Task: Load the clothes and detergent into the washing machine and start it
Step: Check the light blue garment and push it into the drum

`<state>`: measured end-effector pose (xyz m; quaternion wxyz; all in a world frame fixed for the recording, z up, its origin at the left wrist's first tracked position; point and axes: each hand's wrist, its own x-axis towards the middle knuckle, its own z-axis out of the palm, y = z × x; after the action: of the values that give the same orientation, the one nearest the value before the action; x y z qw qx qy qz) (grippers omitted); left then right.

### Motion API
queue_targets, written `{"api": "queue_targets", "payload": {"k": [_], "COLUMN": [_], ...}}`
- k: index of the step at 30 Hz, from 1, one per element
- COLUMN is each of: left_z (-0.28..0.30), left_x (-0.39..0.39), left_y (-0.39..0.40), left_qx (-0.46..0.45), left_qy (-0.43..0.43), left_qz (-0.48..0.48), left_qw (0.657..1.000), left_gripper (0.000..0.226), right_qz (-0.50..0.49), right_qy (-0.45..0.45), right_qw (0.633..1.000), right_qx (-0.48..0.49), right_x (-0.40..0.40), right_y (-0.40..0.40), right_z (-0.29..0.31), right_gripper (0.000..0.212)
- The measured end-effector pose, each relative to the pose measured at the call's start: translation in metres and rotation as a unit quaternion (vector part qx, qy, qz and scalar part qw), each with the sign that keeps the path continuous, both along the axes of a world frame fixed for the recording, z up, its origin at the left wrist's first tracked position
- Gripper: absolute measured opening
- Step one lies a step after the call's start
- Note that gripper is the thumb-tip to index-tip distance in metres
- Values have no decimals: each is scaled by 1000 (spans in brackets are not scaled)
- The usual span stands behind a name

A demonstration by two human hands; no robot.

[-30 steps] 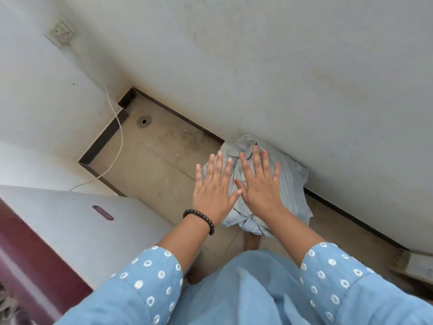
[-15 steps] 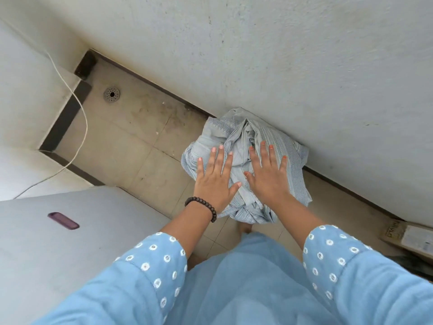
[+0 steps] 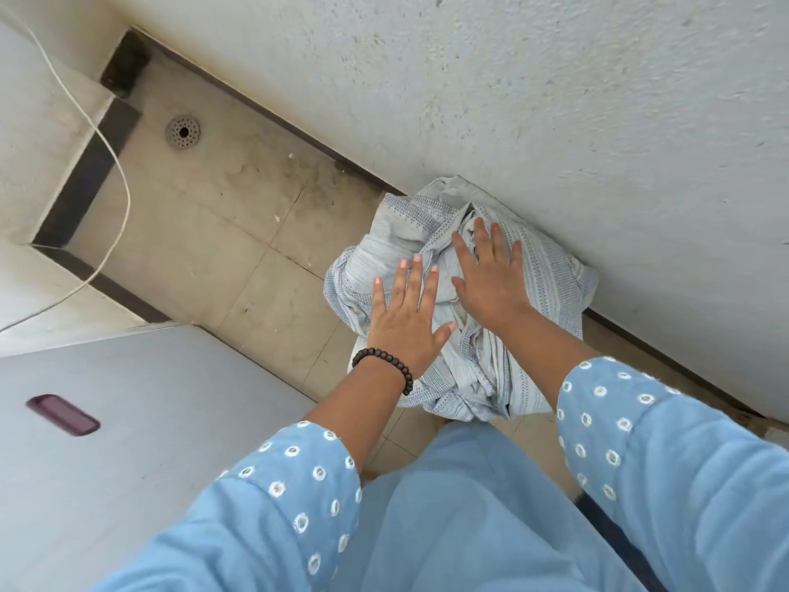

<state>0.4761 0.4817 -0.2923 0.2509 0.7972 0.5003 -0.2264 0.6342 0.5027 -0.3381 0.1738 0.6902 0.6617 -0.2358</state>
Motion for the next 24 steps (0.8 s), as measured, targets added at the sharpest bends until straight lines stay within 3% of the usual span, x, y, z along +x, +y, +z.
{"api": "queue_targets", "payload": {"k": [4, 9, 14, 20, 24], "left_z": [-7, -6, 2, 30, 56], "left_x": [-2, -13, -22, -24, -31], "left_y": [8, 6, 2, 5, 2], "left_qx": [-4, -7, -11, 8, 20], "left_qy": [-16, -24, -39, -84, -150], "left_qz": [38, 80, 98, 118, 133], "left_qw": [999, 996, 994, 989, 980], "left_gripper": [79, 82, 83, 86, 92], "right_qz": [-60, -179, -198, -221, -296], "right_qy": [10, 42, 62, 226, 372], "right_qw": [998, 979, 978, 948, 879], "right_qx": [-1, -91, -16, 46, 30], "right_x": [11, 23, 22, -2, -4], "right_y": [22, 32, 28, 8, -19], "right_z": [-12, -21, -4, 50, 88], "right_gripper": [67, 59, 31, 15, 13]}}
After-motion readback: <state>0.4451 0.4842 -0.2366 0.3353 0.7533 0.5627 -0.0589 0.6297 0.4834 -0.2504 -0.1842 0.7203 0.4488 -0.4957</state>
